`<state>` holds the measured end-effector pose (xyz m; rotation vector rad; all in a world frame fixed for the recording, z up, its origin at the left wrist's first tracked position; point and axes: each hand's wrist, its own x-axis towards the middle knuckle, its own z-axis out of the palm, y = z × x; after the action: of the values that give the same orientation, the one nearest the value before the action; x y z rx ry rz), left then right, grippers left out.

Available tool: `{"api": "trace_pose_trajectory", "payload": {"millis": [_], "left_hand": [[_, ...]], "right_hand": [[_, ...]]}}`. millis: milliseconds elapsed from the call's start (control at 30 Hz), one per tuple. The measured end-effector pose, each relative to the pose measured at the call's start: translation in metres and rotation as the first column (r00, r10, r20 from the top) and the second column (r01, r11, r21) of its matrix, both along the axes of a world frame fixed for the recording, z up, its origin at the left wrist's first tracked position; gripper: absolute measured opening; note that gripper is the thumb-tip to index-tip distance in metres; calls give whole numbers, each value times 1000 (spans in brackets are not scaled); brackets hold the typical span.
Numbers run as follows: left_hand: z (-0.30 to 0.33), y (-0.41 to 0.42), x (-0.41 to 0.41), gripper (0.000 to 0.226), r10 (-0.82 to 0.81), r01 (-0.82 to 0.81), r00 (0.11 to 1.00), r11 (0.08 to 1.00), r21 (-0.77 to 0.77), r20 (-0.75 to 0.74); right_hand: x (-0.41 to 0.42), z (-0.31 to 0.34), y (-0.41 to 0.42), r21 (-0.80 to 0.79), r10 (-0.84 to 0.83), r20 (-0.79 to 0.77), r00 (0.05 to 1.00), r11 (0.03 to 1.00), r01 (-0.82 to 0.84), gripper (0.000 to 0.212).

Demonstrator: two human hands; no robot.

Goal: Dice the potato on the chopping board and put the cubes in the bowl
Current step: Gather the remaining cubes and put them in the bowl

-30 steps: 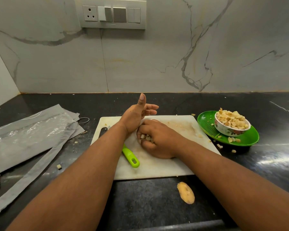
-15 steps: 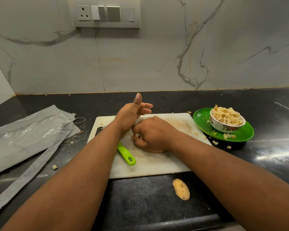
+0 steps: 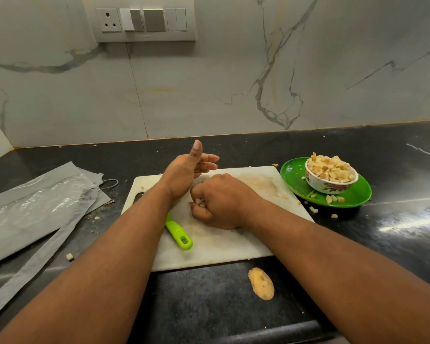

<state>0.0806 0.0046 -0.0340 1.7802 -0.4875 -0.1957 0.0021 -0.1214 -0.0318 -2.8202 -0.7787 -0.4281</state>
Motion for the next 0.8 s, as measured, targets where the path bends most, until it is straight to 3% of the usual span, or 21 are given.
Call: {"api": "trace_pose_trajectory", "payload": {"millis": [100,200,267,300,367,400,467,567,700,800], "left_hand": [[1,-1,2,77,-19,20,999,1000,-24,32],[12,-8,-3,71,-14,23,995,996,-90,101],[19,-19,-12,68,-2,17,995,988,-152,98],[22,-28,-19,64,7,3,998,983,-184,56],[28,-53,-36,51,7,-29,996,967,-251,-88],[32,-69,-44,45,20,-61,988,961,-272,-151],[43,-104,-57,44,92,-148,975,950,-275,-204],[60,-154,-64,38,148,-206,971,917,-342,-187],[70,-212,-67,37,-17,-98,977,850,-517,-214],[71,-243,-65,35,-58,-90,968,831,-549,-245]], "right_hand": [[8,2,-7,241,-66,13,998,969,61,26],[17,9,-16,614,-173,-91,981,766,192,31],[17,17,-21,811,-171,-202,964,523,263,33],[16,21,-22,885,-149,-276,950,345,312,34],[14,32,-26,912,-43,-409,911,-57,407,32],[14,36,-29,880,1,-439,899,-203,430,30],[12,45,-40,833,25,-439,898,-362,417,24],[7,60,-74,858,-100,-404,909,-387,339,28],[3,83,-135,908,-269,-342,900,-342,243,18],[1,88,-165,932,-347,-322,881,-279,231,20]]}}
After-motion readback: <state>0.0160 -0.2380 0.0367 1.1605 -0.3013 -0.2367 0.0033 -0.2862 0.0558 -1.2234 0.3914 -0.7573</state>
